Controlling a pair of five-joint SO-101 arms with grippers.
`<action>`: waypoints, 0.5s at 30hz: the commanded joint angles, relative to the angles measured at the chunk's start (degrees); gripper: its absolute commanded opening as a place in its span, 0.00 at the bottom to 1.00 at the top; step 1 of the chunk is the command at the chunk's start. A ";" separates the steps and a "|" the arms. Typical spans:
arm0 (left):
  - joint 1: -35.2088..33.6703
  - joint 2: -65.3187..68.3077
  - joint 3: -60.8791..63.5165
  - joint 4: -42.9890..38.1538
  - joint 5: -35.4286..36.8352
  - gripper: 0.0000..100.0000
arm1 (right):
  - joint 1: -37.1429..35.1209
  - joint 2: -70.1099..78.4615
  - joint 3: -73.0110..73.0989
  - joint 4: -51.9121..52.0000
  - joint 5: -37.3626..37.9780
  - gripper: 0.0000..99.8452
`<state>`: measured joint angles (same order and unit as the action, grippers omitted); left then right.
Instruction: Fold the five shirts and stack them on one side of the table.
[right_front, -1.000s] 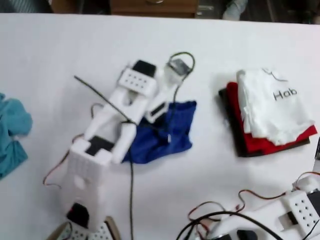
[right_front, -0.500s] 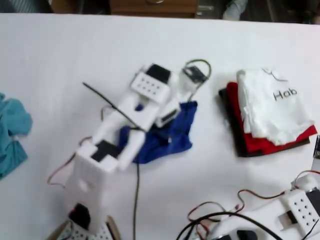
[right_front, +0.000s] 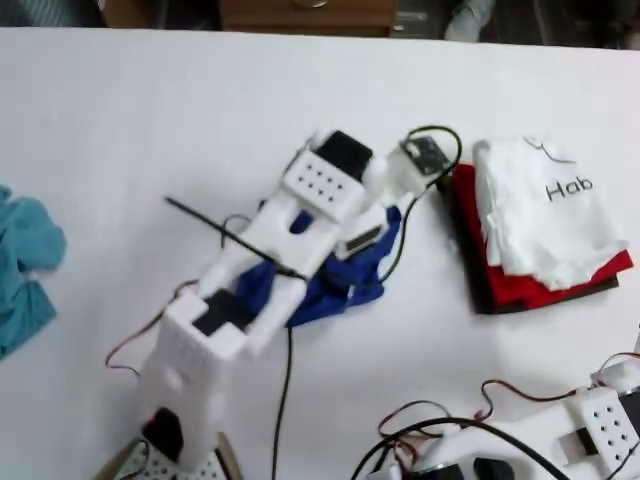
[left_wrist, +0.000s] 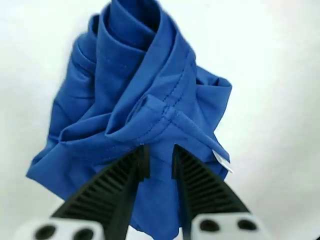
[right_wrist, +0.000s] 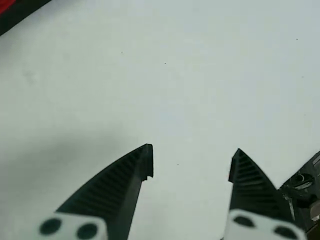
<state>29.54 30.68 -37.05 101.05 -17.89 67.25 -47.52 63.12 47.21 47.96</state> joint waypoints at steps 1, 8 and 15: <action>0.53 -6.59 -1.63 1.05 0.26 0.10 | -0.04 -1.45 -0.18 -0.92 0.26 0.25; -5.01 -4.04 6.02 -3.78 0.00 0.10 | 0.04 -1.45 -0.18 -0.92 0.26 0.25; -0.97 -1.32 8.13 -6.15 0.26 0.10 | -0.04 -1.45 -0.26 -0.92 0.26 0.25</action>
<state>26.20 29.80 -28.79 95.43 -17.89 67.25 -47.52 63.12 47.21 47.96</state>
